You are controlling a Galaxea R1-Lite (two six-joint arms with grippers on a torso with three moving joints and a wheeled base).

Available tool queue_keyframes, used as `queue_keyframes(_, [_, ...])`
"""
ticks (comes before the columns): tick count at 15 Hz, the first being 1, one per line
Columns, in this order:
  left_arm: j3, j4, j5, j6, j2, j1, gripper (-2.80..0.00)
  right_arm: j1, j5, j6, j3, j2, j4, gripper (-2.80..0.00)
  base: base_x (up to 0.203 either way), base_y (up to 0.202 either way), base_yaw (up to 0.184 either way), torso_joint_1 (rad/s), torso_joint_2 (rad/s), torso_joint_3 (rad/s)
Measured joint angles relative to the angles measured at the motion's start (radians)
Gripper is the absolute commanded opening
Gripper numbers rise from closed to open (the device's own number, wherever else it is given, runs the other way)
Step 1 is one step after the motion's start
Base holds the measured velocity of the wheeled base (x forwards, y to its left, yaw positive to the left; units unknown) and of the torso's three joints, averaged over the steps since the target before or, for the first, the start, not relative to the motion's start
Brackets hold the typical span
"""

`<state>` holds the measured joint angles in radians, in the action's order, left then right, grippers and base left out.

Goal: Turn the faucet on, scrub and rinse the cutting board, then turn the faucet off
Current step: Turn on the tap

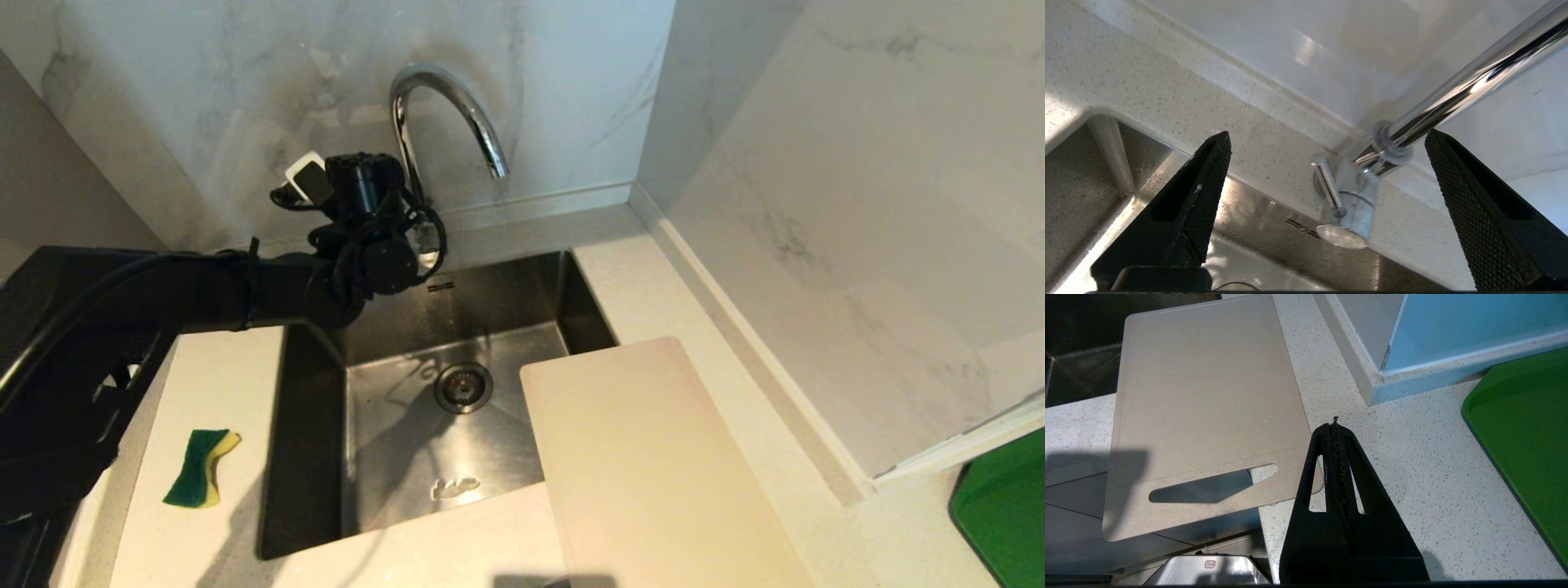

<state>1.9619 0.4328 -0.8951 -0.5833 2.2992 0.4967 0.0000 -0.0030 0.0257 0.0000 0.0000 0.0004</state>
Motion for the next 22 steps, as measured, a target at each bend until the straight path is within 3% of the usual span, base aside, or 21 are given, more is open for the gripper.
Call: queue_keyframes(22, [0.011, 0.057, 0.032, 0.002, 0.142, -0.045, 0.00, 0.000, 0.000, 0.000, 0.000, 0.000, 0.000, -2.80, 0.000, 0.000, 0.000, 0.000, 0.00, 0.000])
